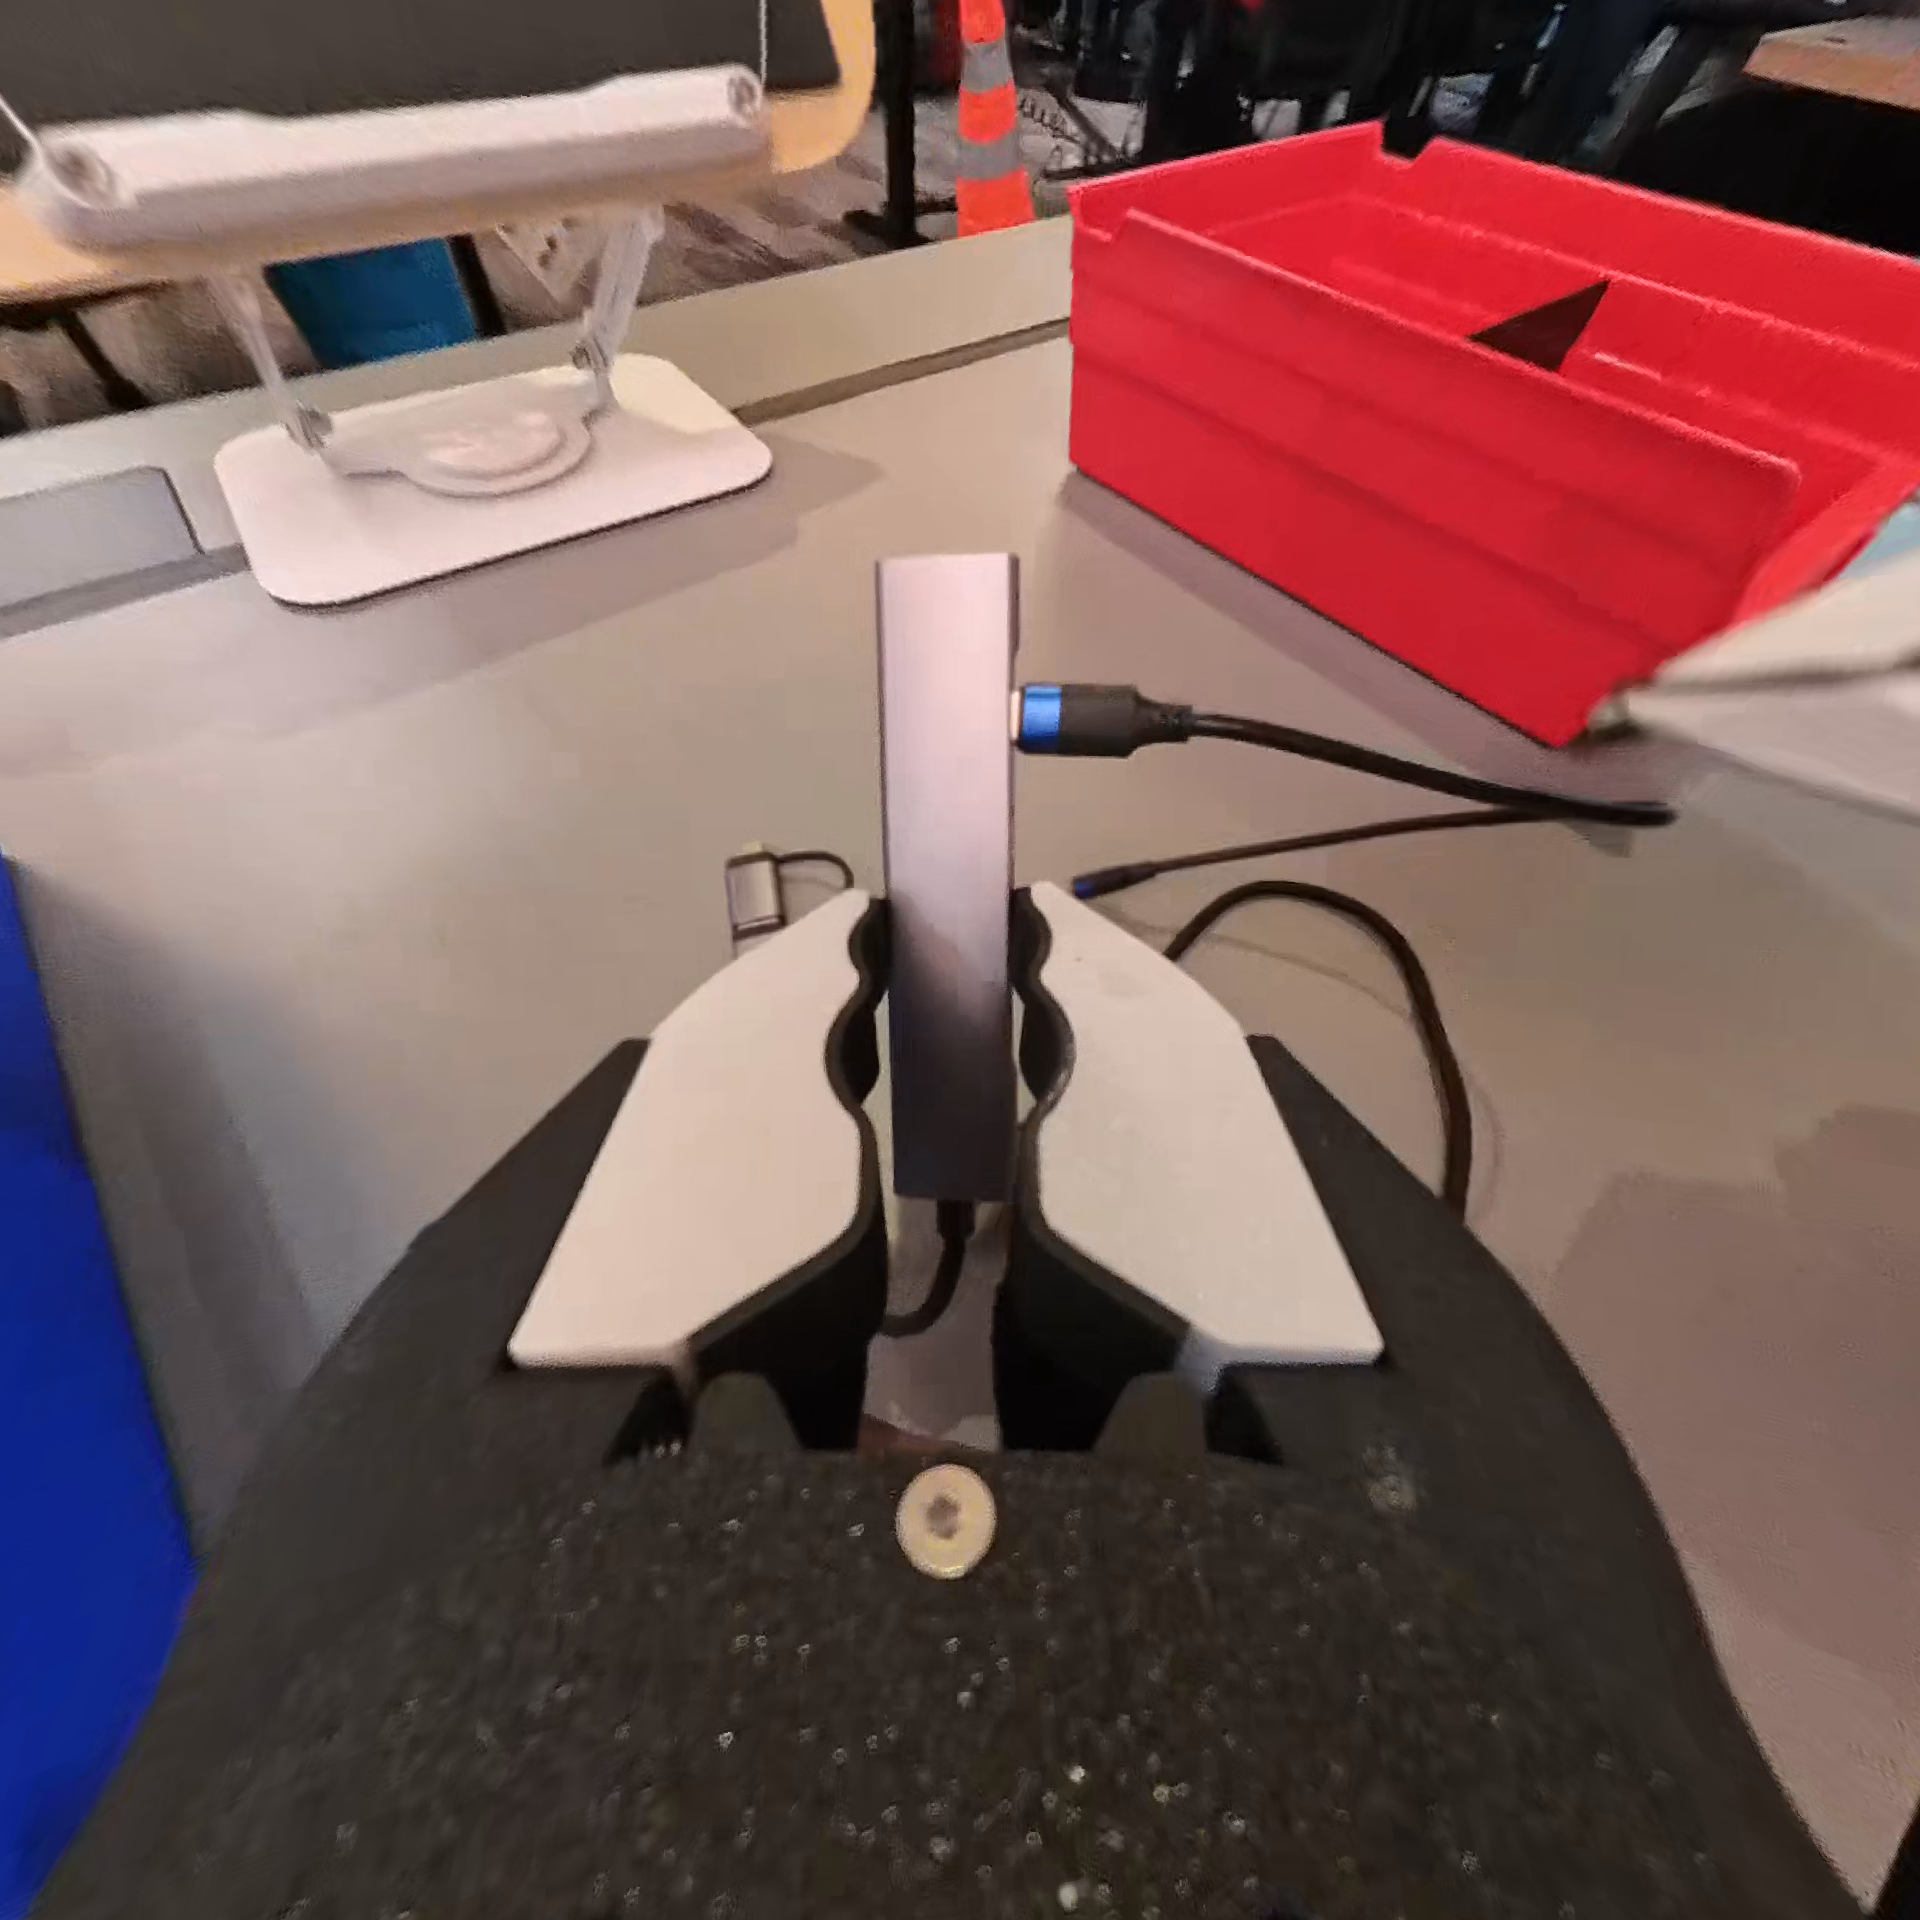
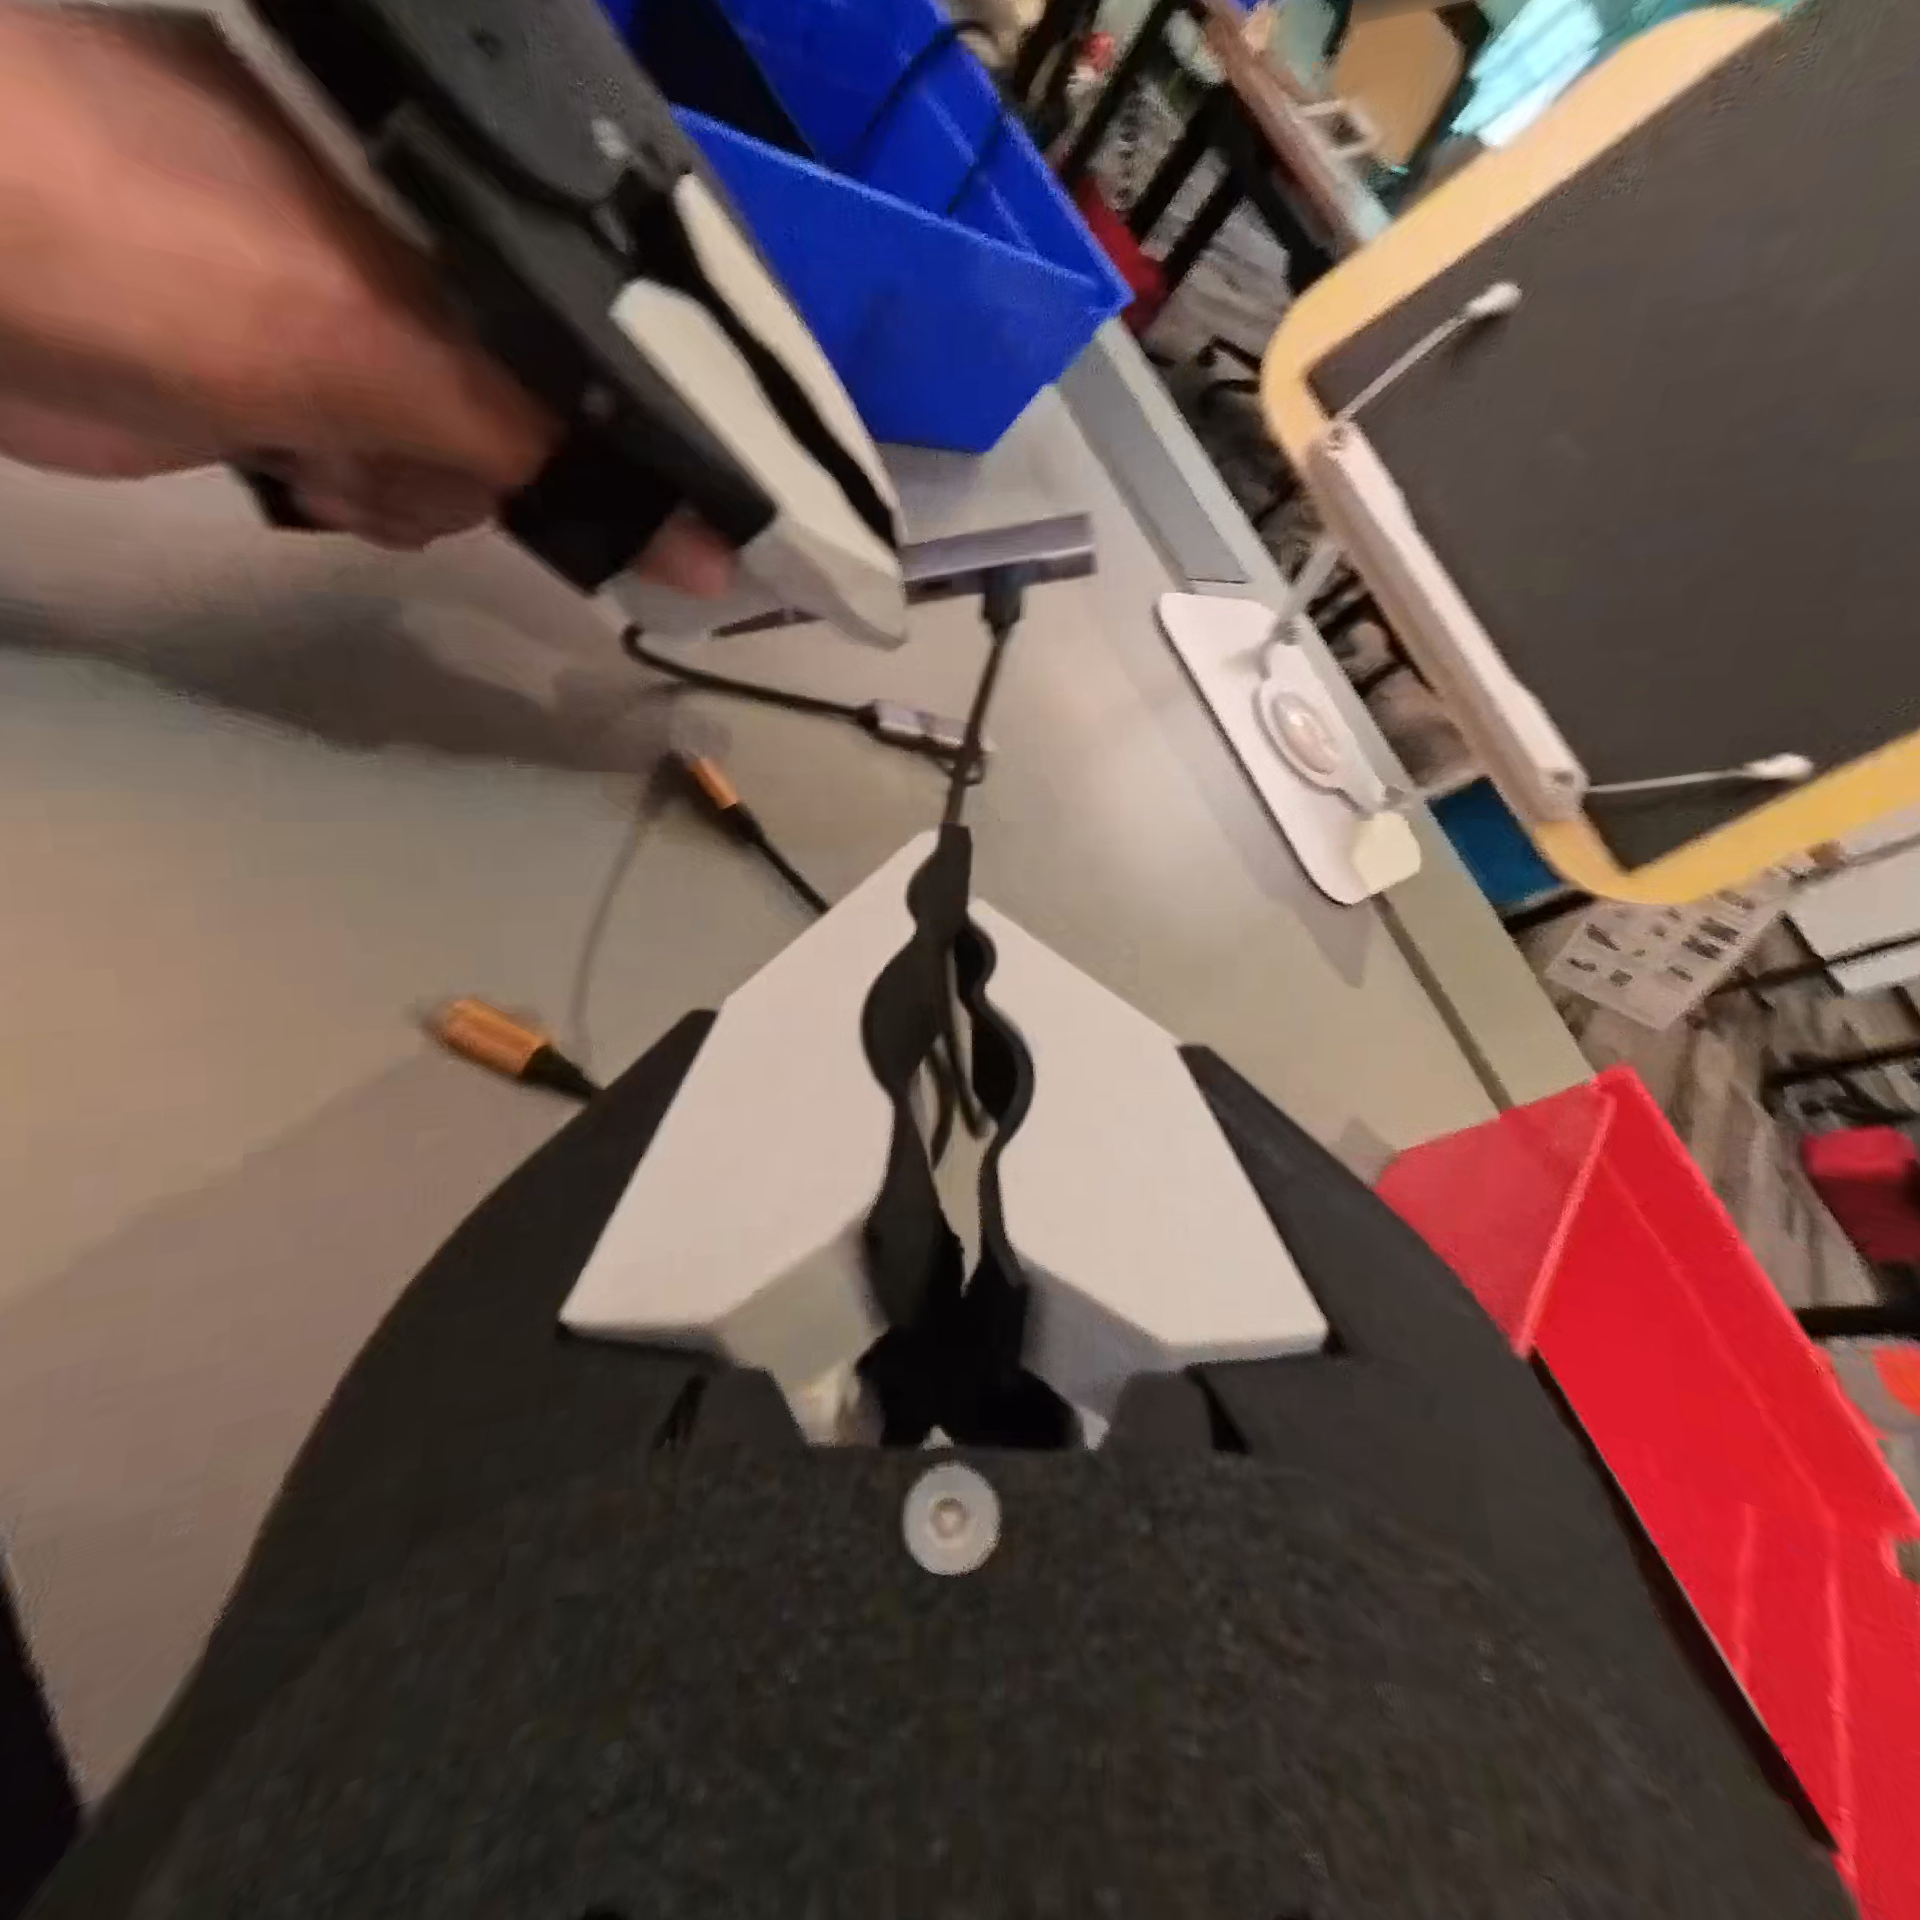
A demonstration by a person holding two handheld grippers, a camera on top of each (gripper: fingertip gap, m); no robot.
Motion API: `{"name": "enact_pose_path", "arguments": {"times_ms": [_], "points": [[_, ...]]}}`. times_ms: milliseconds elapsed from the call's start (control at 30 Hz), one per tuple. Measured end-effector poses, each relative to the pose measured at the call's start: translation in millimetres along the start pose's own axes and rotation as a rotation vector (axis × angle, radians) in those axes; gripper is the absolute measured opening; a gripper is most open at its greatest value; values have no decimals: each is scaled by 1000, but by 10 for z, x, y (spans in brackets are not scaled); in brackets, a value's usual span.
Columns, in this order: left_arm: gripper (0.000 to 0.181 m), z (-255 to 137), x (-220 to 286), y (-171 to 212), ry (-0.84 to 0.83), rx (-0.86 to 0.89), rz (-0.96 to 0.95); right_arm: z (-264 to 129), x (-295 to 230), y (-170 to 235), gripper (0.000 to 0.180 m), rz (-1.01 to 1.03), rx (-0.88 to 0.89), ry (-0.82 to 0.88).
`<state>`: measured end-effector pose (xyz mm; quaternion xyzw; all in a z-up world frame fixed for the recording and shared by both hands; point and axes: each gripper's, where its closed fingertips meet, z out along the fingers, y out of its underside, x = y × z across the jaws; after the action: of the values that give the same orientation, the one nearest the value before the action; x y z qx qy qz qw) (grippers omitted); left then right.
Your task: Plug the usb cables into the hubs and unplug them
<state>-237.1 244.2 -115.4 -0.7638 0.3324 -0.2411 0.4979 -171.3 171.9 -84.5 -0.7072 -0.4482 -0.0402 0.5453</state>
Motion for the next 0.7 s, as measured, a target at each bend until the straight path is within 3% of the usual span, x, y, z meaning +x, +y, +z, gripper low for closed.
{"name": "enact_pose_path", "arguments": {"times_ms": [100, 200, 233, 333, 500, 700], "points": [[22, -17, -78, 51, 58, 3, -70, -84, -298, 145, 0, -48, 26, -156], [22, -51, -128, 87, 67, 12, -91, -51, -380, 452, 0, 49, -37, -180], [22, -64, -147, 77, 63, 15, -87, -49, -434, 527, 23, 87, -62, -209], [22, -94, -184, 39, 52, 28, -91, -54, -417, 489, 7, 174, 2, -201], [22, -95, -173, 66, 51, 20, -91, -46, -336, 446, 17, 252, 47, -205], [22, -97, -176, 72, 57, 17, -100, -28, -346, 460, 6, 267, 74, -207]]}}
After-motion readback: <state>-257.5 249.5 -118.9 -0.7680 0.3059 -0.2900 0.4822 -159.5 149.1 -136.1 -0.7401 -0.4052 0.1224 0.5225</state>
